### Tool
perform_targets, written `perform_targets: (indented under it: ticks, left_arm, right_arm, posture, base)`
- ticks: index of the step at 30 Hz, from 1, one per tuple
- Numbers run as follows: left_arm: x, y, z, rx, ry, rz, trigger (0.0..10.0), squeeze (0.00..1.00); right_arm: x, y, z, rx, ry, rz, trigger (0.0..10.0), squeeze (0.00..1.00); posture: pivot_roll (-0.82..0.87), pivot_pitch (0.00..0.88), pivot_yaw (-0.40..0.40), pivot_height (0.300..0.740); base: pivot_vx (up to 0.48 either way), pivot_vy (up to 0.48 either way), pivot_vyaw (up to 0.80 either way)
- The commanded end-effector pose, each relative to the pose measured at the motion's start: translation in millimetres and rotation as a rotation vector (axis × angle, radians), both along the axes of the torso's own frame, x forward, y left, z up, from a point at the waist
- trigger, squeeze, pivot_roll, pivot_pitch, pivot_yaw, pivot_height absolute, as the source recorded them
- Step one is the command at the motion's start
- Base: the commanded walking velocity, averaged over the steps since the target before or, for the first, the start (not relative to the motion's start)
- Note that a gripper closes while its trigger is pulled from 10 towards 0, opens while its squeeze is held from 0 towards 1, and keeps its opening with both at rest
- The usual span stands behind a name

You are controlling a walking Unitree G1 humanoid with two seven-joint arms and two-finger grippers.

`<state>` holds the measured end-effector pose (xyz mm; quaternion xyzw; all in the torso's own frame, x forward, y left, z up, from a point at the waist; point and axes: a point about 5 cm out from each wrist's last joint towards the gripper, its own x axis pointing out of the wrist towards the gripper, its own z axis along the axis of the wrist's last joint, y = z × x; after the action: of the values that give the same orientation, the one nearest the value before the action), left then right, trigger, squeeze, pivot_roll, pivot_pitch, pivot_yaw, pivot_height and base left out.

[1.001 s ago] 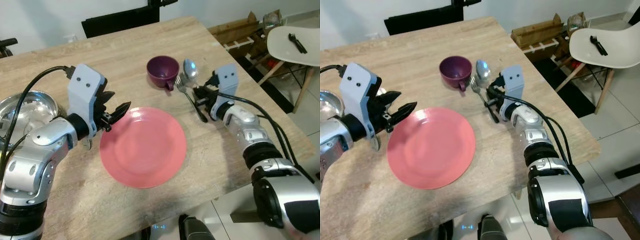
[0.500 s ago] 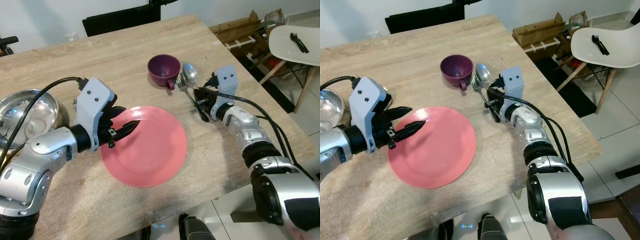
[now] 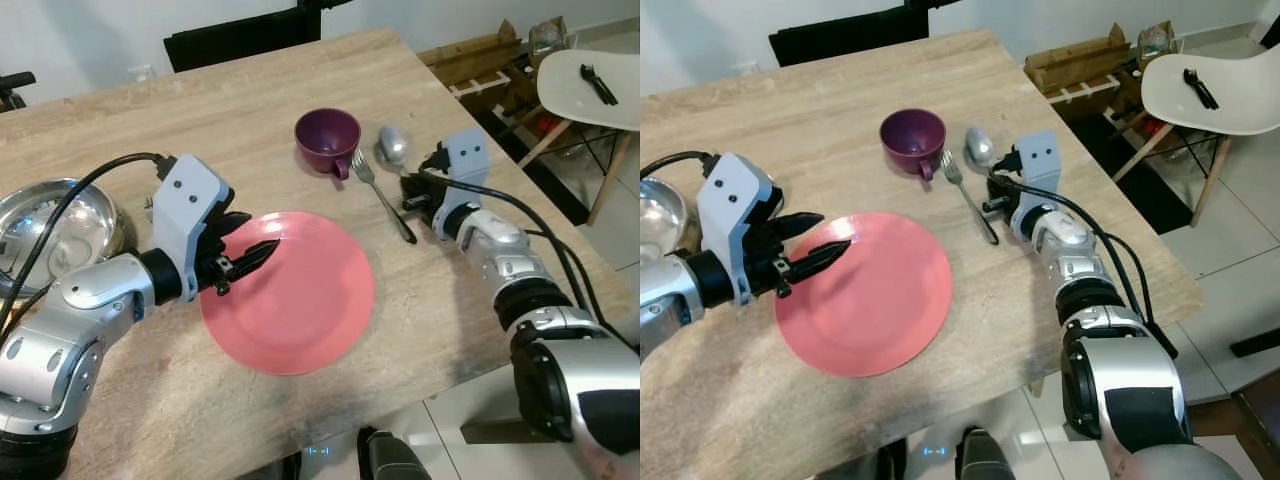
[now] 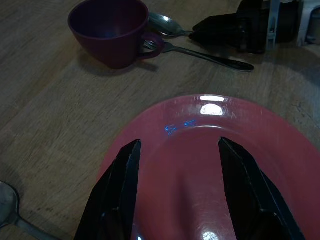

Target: Setting the table

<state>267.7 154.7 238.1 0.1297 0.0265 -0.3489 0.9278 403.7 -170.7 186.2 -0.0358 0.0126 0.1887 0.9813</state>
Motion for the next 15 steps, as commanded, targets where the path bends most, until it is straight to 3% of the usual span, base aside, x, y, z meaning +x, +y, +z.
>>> perform_targets:
  ticks: [1, 8, 9, 10, 11, 12, 14, 15]
  left_arm:
    - [-2.8, -1.1, -2, 0.001, 0.016, -0.007, 10.0, 0.00]
    - [-2.4, -3.3, -3, -0.004, 0.016, -0.011, 10.0, 0.00]
    - [-2.2, -3.9, -3, -0.007, 0.016, -0.011, 10.0, 0.00]
    - [-2.0, -4.6, -3, -0.009, 0.016, -0.011, 10.0, 0.00]
    - [-2.0, -4.6, -3, -0.009, 0.016, -0.011, 10.0, 0.00]
    - [-1.4, -5.6, -4, -0.014, 0.015, -0.010, 10.0, 0.00]
    - [-1.4, -5.6, -4, -0.014, 0.015, -0.010, 10.0, 0.00]
    - [1.8, -4.6, -6, -0.026, 0.018, 0.001, 10.0, 0.00]
  right_arm:
    - [-1.1, 2.0, -6, 0.015, 0.026, 0.012, 10.0, 1.00]
    - [0.3, -5.7, 0, 0.022, -0.003, -0.030, 10.0, 1.00]
    - [0.9, -8.5, 4, 0.030, -0.020, -0.048, 10.0, 0.58]
    - [1.4, -11.7, 11, 0.044, -0.054, -0.057, 10.0, 0.00]
    - [1.4, -11.7, 11, 0.044, -0.054, -0.057, 10.0, 0.00]
    - [1.6, -16.5, 23, 0.088, -0.118, -0.064, 10.0, 0.00]
    - [1.6, -16.5, 23, 0.088, -0.118, -0.064, 10.0, 0.00]
    - [-6.5, -16.4, 45, 0.165, -0.257, -0.025, 10.0, 0.00]
  posture:
    - [-0.07, 0.190, 0.114, 0.740]
    - [-0.07, 0.188, 0.113, 0.740]
    - [-0.08, 0.186, 0.112, 0.740]
    - [-0.08, 0.182, 0.110, 0.740]
    - [-0.08, 0.182, 0.110, 0.740]
    - [-0.08, 0.177, 0.111, 0.740]
    - [-0.08, 0.177, 0.111, 0.740]
    - [-0.09, 0.170, 0.117, 0.740]
  base:
    - [0.000, 0.000, 0.00]
    - [0.000, 0.000, 0.00]
    - [0.000, 0.000, 0.00]
    - [0.000, 0.000, 0.00]
    - [0.000, 0.000, 0.00]
    - [0.000, 0.000, 0.00]
    - [0.000, 0.000, 0.00]
    - [0.000, 0.000, 0.00]
